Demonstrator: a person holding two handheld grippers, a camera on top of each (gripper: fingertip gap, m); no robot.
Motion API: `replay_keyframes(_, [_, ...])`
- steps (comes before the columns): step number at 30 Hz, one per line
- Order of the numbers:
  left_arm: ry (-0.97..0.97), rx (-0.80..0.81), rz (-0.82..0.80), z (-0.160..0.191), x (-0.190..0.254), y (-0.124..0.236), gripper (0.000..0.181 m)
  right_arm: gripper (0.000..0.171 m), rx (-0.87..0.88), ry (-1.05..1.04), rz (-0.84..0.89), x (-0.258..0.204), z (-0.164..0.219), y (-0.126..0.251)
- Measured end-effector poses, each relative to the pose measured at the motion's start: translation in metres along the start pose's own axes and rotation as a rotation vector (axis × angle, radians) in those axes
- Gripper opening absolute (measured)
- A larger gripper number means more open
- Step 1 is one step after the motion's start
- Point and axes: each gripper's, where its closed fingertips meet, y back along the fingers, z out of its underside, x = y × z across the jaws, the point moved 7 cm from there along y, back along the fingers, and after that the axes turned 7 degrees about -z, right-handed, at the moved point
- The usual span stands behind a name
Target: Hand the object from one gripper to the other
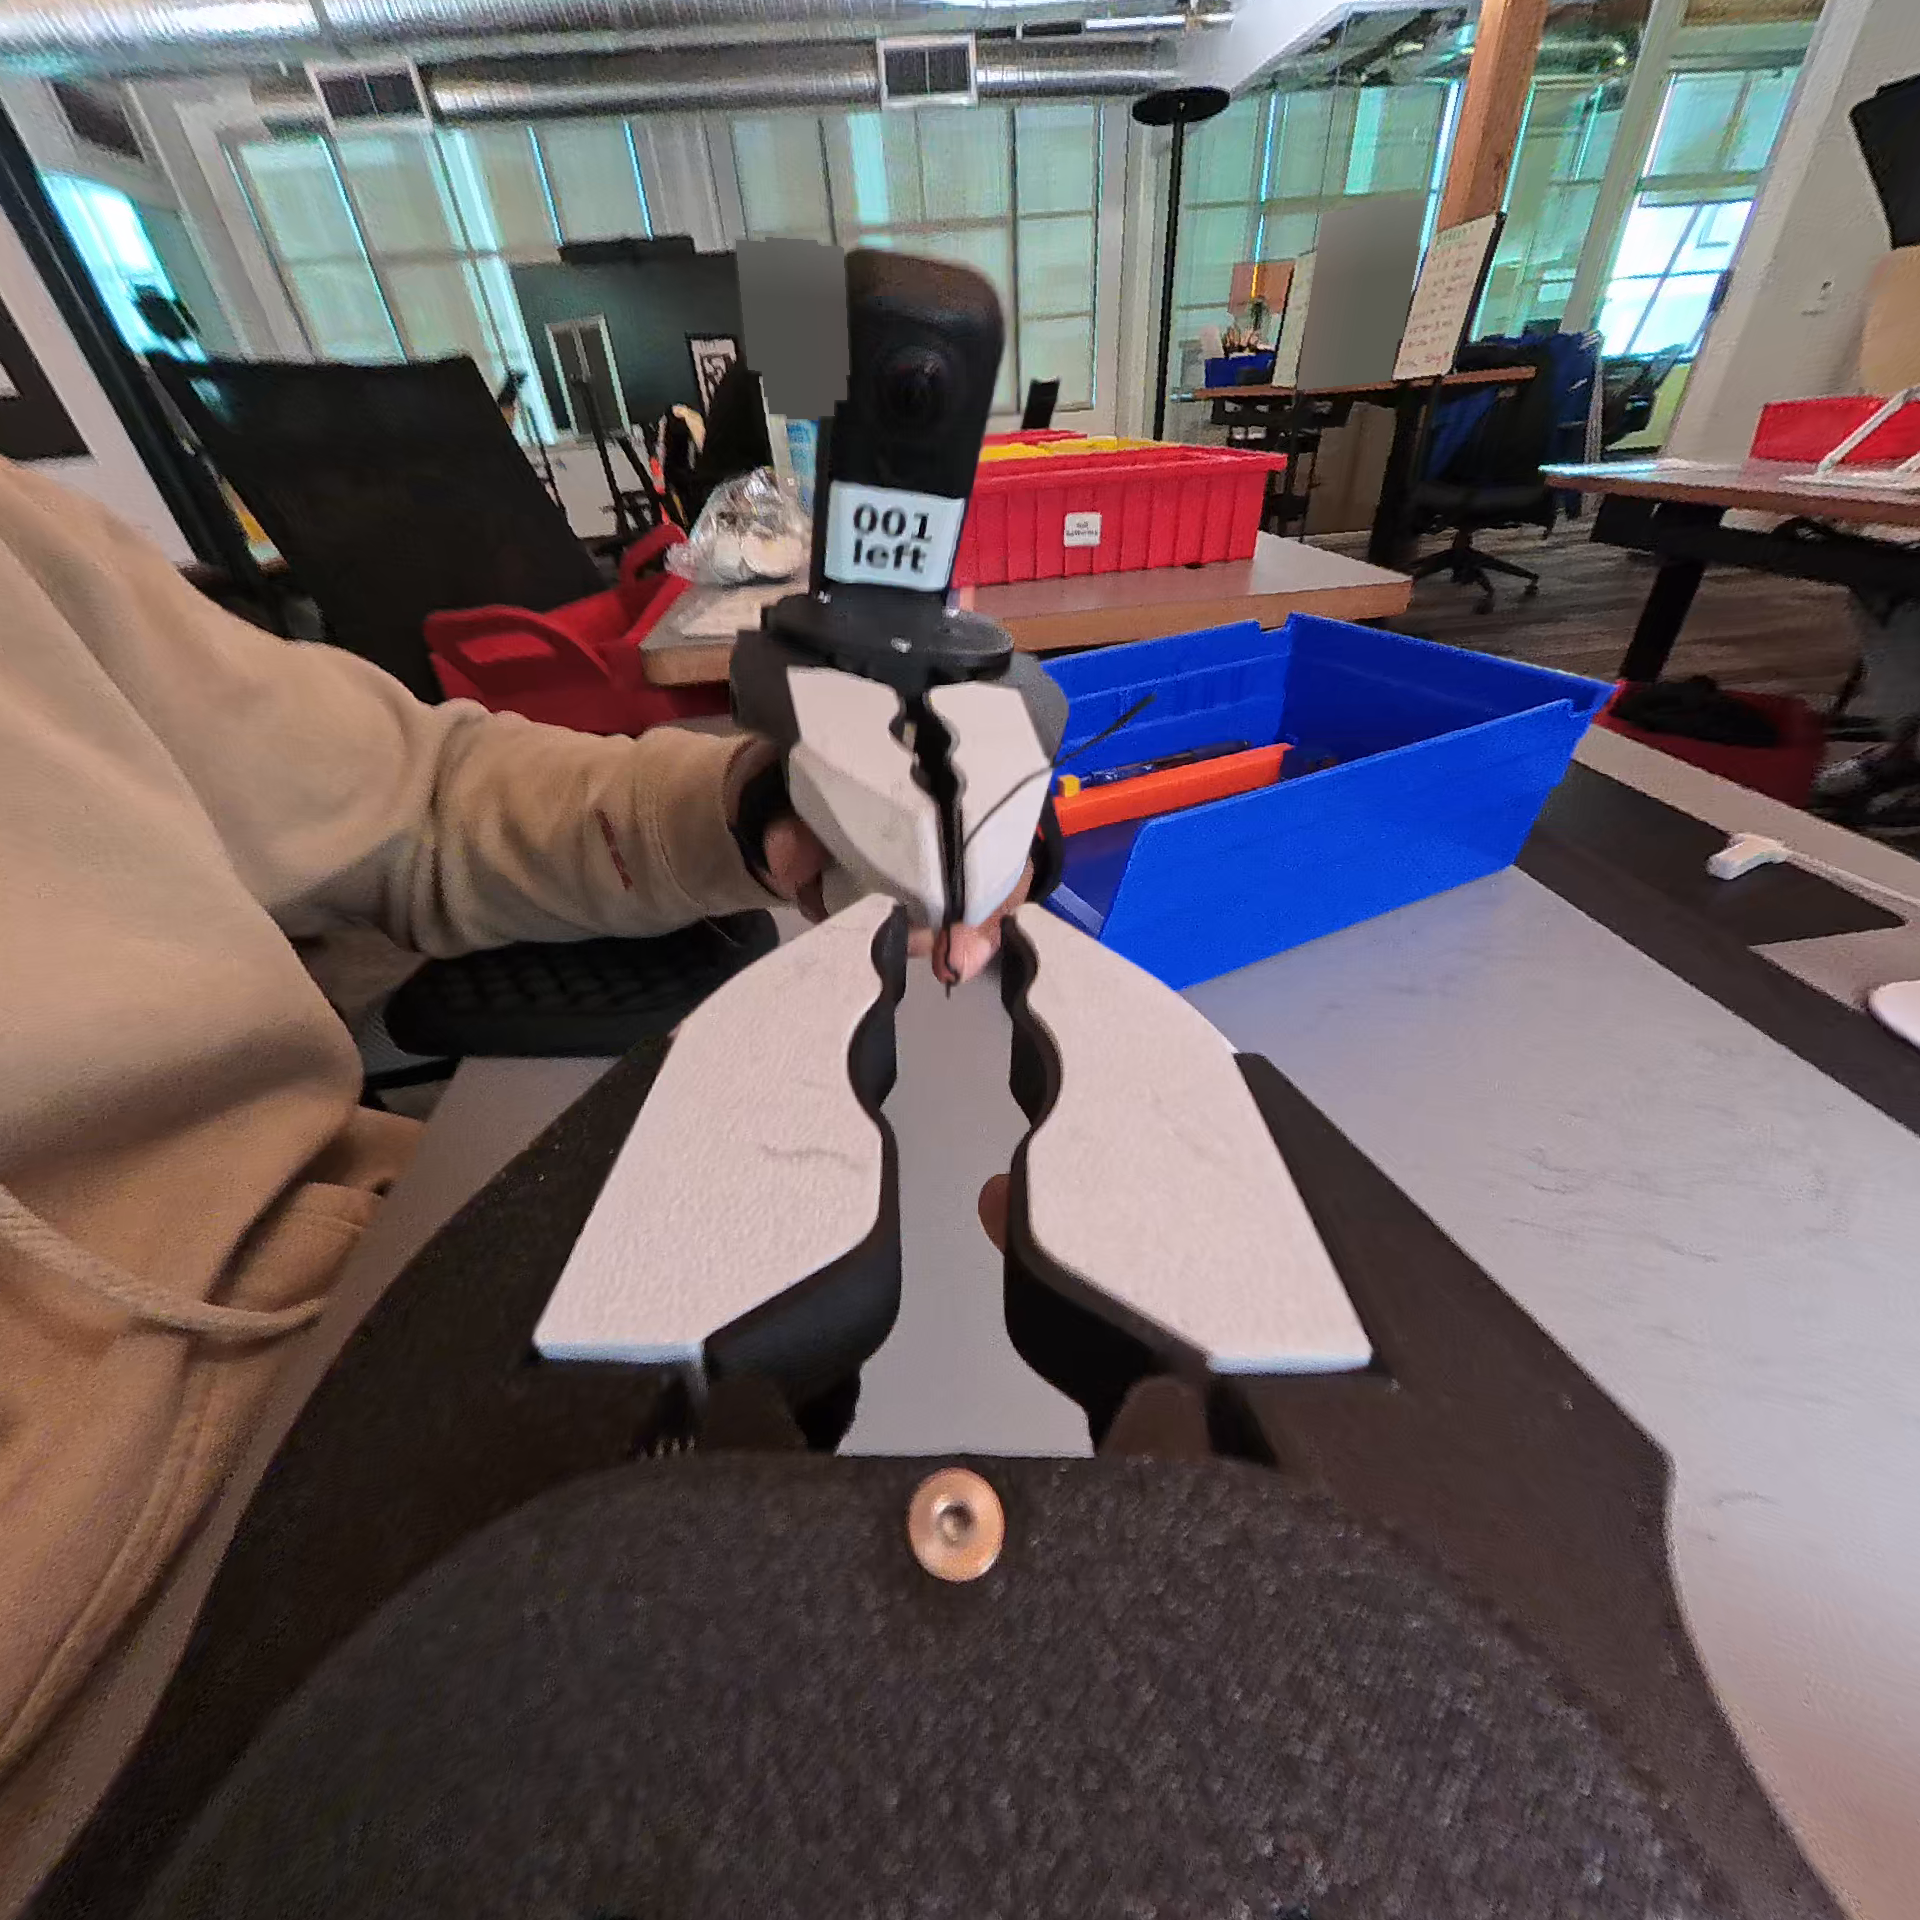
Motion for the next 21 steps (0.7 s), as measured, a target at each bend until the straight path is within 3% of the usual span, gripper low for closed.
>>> replay_keyframes(4, [-0.061,-0.049,-0.007,0.005,0.007,-0.008,0.000,0.015,0.016,-0.079,-0.040,-0.001,0.002,-0.005])
replay_keyframes(7, [-0.084,-0.056,-0.018,0.006,0.008,-0.008,0.001,0.000,0.026,-0.110,-0.052,-0.001,0.005,-0.007])
replay_keyframes(9, [-0.085,-0.058,-0.021,0.006,0.008,-0.008,0.001,0.000,0.031,-0.131,-0.069,-0.001,0.005,-0.007])
replay_keyframes(14, [-0.045,0.008,0.006,0.000,0.004,0.001,0.013,0.000,0.025,-0.096,-0.068,-0.001,0.002,-0.001])
replay_keyframes(21, [0.035,-0.003,0.067,0.002,0.006,-0.004,0.005,0.000,-0.115,0.013,-0.052,-0.008,0.015,-0.013])
